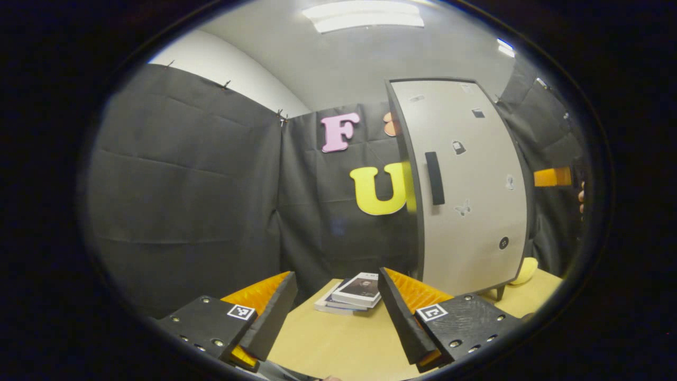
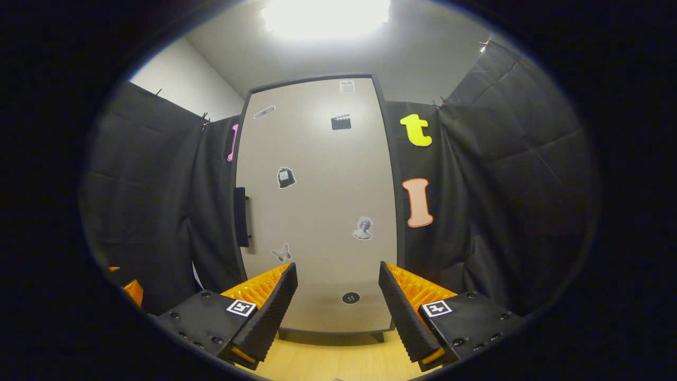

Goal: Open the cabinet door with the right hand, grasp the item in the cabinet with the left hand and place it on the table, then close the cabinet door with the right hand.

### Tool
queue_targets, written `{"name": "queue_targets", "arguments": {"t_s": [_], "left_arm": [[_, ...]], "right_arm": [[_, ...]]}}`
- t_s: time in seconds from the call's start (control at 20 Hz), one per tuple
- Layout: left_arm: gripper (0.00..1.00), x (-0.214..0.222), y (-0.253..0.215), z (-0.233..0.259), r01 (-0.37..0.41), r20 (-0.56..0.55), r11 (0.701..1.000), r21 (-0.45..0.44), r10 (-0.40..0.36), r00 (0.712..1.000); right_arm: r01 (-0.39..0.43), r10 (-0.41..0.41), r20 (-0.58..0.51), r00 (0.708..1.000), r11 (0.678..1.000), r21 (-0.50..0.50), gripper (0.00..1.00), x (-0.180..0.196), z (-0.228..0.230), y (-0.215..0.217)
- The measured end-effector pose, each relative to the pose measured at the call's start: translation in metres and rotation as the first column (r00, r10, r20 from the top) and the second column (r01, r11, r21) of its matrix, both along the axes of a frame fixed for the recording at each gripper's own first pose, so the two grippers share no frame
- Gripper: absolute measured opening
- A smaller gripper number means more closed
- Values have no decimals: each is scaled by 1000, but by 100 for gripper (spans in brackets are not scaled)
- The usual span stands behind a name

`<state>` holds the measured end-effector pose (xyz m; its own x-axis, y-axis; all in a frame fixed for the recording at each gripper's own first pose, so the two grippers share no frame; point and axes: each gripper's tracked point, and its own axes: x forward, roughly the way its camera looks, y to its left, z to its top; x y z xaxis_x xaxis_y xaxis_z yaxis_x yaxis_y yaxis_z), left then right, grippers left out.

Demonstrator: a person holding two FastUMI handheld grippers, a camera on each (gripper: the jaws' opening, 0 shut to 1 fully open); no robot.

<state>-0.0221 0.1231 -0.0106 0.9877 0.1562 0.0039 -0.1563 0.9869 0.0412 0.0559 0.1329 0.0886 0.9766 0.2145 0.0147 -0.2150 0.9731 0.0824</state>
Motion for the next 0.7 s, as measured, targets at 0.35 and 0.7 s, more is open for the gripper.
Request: {"name": "queue_targets", "arguments": {"t_s": [0.35,0.7], "left_arm": [[95,-15,57,-14,-68,-36,997,19,69,997],[92,-27,106,-40,-125,-89,992,32,127,988]], "right_arm": [[-91,91,3,996,995,30,98,35,29,67],[-174,175,20,984,985,-9,98,65,41,149]]}}
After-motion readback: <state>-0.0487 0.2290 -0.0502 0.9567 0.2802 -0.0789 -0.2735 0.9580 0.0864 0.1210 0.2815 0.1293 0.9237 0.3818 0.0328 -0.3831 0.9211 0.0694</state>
